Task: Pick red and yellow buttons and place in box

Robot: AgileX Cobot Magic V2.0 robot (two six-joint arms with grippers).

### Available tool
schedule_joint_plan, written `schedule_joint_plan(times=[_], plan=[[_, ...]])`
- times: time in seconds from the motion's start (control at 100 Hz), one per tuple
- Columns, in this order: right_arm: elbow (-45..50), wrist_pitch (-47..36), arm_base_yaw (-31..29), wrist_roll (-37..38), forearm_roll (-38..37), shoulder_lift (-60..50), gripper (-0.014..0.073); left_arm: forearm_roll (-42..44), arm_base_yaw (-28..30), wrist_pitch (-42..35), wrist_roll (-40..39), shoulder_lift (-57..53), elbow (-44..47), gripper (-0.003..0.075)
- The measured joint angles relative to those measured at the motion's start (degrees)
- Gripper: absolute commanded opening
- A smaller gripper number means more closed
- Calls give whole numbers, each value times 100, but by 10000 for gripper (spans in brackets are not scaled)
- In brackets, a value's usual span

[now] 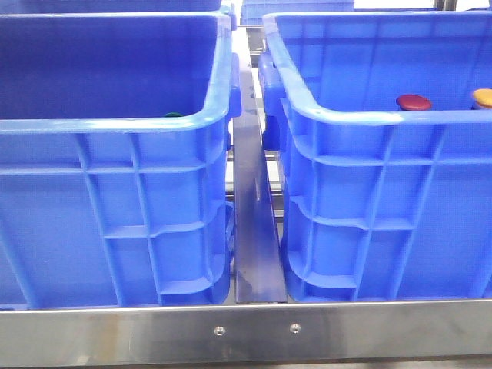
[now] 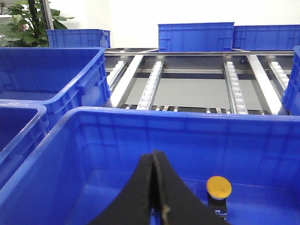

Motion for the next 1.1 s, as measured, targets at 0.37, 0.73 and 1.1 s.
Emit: schedule_joint_plan(times=[0.37,0.73,1.1], plan=[[0,-147,0,315,-125,0,-97,0,0,-10,0,0,0,-19],[0,-408,0,4665,-4201,-18,-97,0,0,-12,0,0,0,-19],[539,-1574,850,8128,-7605,-193,-97,0,0,-22,0,0,0,-19]])
